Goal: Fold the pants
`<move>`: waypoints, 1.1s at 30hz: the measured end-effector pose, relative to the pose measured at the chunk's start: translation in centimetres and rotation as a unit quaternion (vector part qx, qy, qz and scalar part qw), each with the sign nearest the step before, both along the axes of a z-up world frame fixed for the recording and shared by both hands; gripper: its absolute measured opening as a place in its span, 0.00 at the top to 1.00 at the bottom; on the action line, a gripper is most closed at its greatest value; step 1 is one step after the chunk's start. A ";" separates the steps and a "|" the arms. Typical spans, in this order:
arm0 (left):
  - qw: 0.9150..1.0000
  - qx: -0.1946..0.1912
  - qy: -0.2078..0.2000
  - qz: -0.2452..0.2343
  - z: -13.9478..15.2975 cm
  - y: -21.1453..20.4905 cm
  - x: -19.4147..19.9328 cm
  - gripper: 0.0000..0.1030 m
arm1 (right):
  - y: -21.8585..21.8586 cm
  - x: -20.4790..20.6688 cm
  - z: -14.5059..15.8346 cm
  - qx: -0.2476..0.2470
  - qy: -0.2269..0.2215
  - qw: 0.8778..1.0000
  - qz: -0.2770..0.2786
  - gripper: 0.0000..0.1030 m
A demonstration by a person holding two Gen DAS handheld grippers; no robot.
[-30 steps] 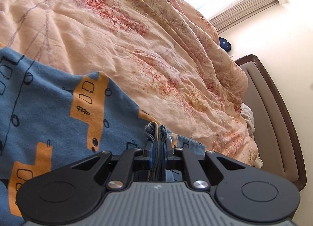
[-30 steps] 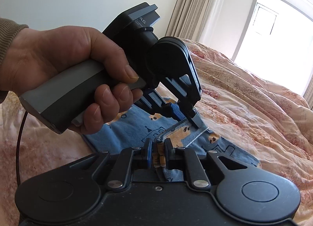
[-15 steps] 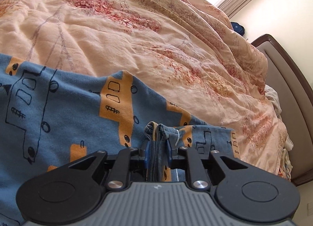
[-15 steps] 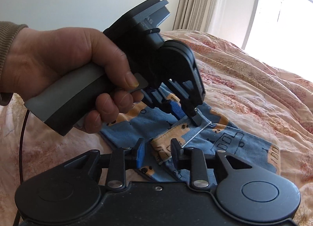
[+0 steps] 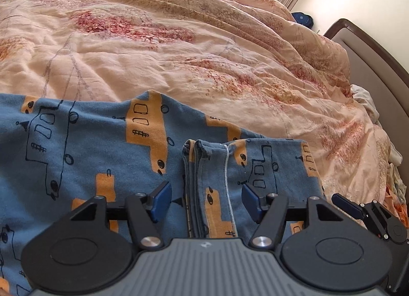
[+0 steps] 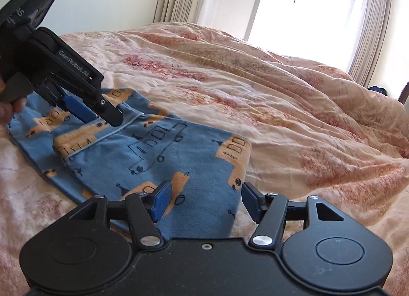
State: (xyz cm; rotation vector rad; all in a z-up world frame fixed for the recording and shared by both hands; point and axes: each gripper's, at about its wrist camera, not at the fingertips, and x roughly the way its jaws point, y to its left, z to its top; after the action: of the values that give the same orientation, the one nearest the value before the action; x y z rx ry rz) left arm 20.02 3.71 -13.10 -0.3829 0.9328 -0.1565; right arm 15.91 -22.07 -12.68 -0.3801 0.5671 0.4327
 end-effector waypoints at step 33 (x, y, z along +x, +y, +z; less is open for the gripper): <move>0.981 -0.029 -0.087 0.173 1.0 13.1 -17.5 0.17 | -3.3 -1.0 4.7 0.087 0.016 0.996 -0.031 0.13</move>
State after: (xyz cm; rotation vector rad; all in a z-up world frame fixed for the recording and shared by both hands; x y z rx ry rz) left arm 2.49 16.80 -12.06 -0.5710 0.6785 0.1013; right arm 14.88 -25.36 -7.98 -0.1885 0.5662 0.4246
